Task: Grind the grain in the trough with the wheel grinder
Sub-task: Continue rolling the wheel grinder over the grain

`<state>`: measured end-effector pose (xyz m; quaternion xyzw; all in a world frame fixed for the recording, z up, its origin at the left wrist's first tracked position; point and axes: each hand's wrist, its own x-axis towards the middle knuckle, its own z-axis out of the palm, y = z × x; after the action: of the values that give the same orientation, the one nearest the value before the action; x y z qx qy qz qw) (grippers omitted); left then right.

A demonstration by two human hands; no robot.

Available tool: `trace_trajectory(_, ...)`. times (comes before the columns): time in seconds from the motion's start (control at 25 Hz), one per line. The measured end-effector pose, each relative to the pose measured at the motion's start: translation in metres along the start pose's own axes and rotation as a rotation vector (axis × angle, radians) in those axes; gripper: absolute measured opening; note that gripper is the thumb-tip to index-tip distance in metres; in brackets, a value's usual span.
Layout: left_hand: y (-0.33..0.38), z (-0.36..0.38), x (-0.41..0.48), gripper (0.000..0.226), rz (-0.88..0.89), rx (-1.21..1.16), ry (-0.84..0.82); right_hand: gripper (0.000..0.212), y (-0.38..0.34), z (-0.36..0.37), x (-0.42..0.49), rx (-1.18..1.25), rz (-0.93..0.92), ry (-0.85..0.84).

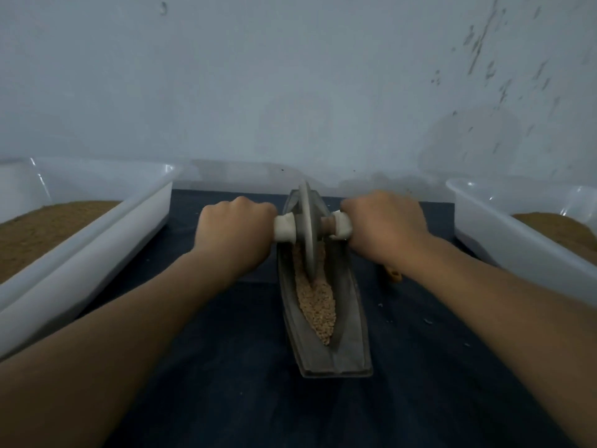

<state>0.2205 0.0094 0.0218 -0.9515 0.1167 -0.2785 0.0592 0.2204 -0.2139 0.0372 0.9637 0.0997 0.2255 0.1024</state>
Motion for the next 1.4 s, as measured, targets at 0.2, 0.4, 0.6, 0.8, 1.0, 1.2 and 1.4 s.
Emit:
trace_trajectory(0.2,-0.008,-0.006,0.003,0.017,0.109,-0.005,-0.050,0.018,0.010,-0.009,0.000,0.030,-0.094,-0.113)
trace_trajectory(0.4,-0.002,-0.012,-0.019,0.034,0.124,0.055,0.060,0.031,0.009,0.006,-0.028,-0.046,-0.073,0.150)
trace_trajectory(0.6,0.000,-0.016,0.007,0.010,0.115,0.035,-0.078,0.023,0.007,-0.003,-0.009,0.054,-0.002,-0.065)
trace_trajectory(0.8,-0.011,-0.011,-0.021,0.036,0.177,0.046,0.035,0.037,0.013,0.004,-0.035,-0.088,-0.120,0.201)
trace_trajectory(1.0,0.011,-0.023,0.022,0.010,0.087,0.098,-0.070,0.016,0.005,0.001,-0.005,0.150,0.101,-0.121)
trace_trajectory(1.2,-0.002,-0.024,-0.022,0.057,0.201,0.063,0.119,0.017,0.015,0.013,-0.054,-0.069,-0.067,0.324)
trace_trajectory(1.4,0.010,-0.022,0.028,0.016,0.075,0.072,-0.110,0.010,0.005,-0.001,0.001,0.151,0.119,-0.196)
